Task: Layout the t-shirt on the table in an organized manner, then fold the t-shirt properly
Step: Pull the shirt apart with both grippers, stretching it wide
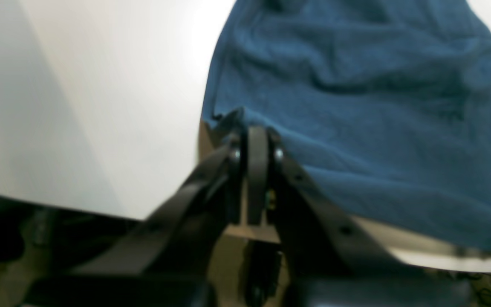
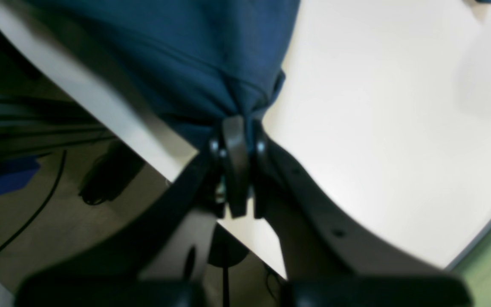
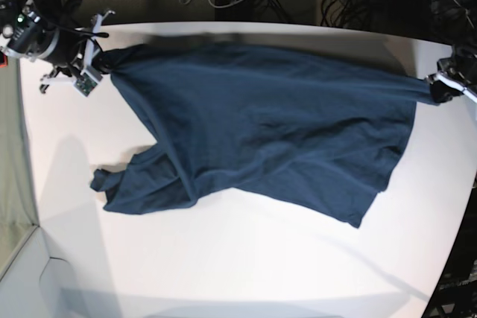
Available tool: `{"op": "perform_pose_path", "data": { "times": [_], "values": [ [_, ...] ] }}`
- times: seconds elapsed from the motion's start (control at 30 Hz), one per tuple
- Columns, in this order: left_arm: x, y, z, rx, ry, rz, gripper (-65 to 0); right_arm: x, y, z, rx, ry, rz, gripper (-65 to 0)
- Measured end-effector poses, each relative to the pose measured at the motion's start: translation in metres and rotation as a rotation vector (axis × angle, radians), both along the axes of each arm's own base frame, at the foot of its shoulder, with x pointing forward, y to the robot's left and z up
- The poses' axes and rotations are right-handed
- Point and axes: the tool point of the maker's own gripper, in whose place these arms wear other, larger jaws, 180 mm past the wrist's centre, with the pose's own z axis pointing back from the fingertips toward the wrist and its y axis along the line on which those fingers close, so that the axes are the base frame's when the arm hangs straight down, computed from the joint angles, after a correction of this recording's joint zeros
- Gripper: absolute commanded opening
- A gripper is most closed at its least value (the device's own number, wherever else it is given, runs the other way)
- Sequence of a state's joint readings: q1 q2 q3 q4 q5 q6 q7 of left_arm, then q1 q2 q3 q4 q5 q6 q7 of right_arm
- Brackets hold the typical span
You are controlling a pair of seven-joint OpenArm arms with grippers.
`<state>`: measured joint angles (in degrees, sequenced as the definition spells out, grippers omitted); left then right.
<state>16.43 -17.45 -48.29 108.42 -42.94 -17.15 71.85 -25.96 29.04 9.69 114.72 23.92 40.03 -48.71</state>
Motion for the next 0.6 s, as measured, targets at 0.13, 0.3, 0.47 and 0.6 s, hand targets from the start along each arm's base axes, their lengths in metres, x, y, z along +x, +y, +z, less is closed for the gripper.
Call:
{"op": "perform_pose_path", "data": {
  "times": [0.13, 0.3, 0.47, 0.6],
  "values": [
    [0.007, -0.002, 0.01, 0.017, -0.028, -0.011, -64.4, 0.0, 0.0, 0.0, 0.001, 0.0, 0.0, -51.8],
    [0.005, 0.0, 0.011, 0.029, 0.006, -0.026, -54.7, -0.004, 0.0, -0.002, 0.002, 0.011, 0.0, -31.1],
    [0.0, 0.0, 0.01, 0.012, 0.06, -0.031, -39.8, -0.003, -0.003, 0.0, 0.003, 0.005, -0.013, -26.5],
    [0.001, 0.021, 0.023, 0.021, 0.014, 0.051, -38.4, 0.008, -0.03, 0.011, -0.033, -0.046, -0.095, -26.5]
  ]
}}
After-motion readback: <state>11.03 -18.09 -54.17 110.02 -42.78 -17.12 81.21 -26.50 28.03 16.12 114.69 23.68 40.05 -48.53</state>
